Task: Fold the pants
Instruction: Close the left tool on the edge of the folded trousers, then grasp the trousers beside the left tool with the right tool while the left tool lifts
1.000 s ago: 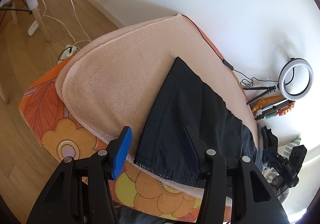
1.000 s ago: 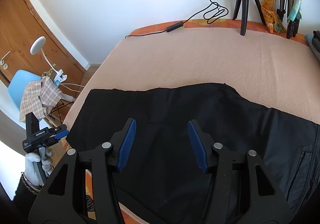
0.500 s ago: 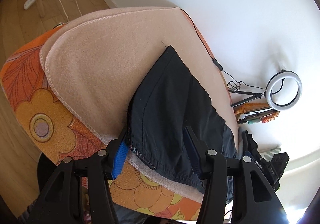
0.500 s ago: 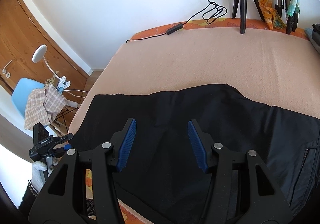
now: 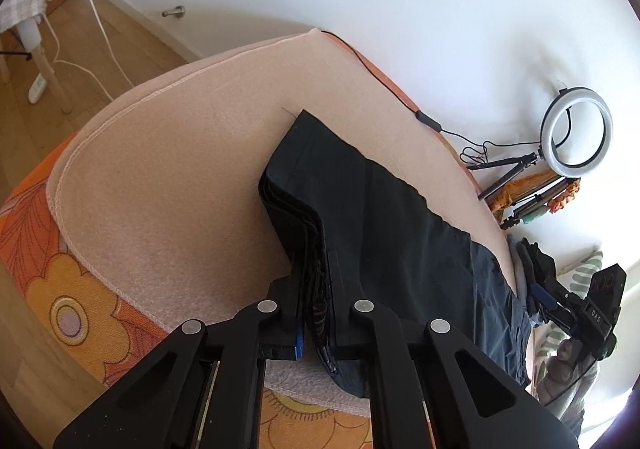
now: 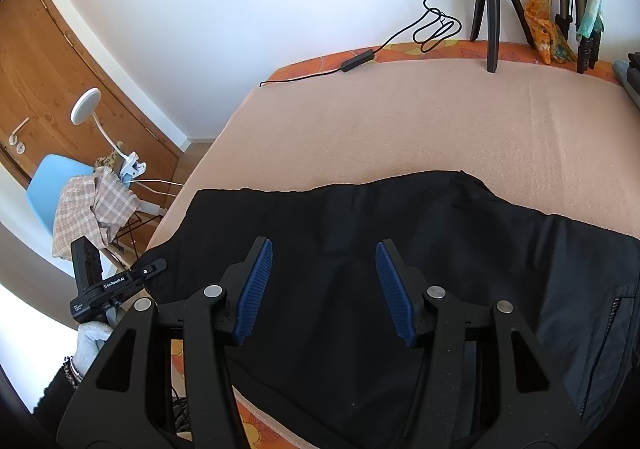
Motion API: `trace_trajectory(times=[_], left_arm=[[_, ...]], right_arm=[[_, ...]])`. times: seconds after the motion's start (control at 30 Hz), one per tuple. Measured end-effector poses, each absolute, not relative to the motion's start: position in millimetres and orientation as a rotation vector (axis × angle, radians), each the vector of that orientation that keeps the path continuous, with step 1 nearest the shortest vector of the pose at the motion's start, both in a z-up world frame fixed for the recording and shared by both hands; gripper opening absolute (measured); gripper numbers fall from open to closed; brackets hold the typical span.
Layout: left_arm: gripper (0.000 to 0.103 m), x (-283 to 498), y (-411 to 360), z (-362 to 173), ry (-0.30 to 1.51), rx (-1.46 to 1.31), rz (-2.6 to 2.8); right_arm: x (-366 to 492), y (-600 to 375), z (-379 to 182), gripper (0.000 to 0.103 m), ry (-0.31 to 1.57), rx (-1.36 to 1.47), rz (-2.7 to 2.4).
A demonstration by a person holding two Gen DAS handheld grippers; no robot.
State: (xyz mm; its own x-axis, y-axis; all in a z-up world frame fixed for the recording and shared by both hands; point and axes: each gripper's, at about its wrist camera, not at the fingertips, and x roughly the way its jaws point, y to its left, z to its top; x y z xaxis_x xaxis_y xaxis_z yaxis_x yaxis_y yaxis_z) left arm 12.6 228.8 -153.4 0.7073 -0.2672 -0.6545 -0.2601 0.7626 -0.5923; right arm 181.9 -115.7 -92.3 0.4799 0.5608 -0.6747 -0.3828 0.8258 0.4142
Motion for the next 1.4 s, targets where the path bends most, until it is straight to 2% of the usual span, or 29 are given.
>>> trace_trajectory(times=[0.23, 0.43, 0.7, 1.03, 1.1, 1.13, 1.17, 1.2, 1.27, 1.4], left_arm=[[0.006, 22, 172, -117, 0.743, -0.503, -0.103], [0.006, 32, 128, -117, 0.772, -0.411, -0.195], [0.006, 42, 95, -128, 0.829, -0.378, -0.246], [0.006, 44, 69, -114, 0.815, -0.360, -0.323], [0.006, 43, 62, -112, 0.811, -0.340, -0.341], [0.006, 43, 58, -110, 0.809, -0.330, -0.348], [0.006, 43, 56, -109, 0.808, -0.327, -0.356], [0.006, 44, 52, -108, 0.808, -0.328, -0.362], [0.006, 45, 48, -106, 0.808, -0.329, -0.371], [0.006, 47, 39, -103, 0.810, -0.326, -0.395]], right_arm=[[183, -115, -95, 0.057, 0.918, 0.241, 0.603], [187, -97, -104, 0.057, 0.974, 0.293, 0.697], [207, -62, -138, 0.060, 1.111, 0.421, 0.785], [236, -19, -150, 0.060, 1.145, 0.481, 0.807], [240, -15, -154, 0.056, 1.151, 0.468, 0.787], [242, -14, -156, 0.050, 1.157, 0.463, 0.778], [243, -15, -158, 0.039, 1.160, 0.459, 0.770], [243, -15, -160, 0.033, 1.161, 0.455, 0.760], [243, -22, -161, 0.012, 1.153, 0.448, 0.737], [240, -31, -153, 0.007, 1.106, 0.414, 0.713]])
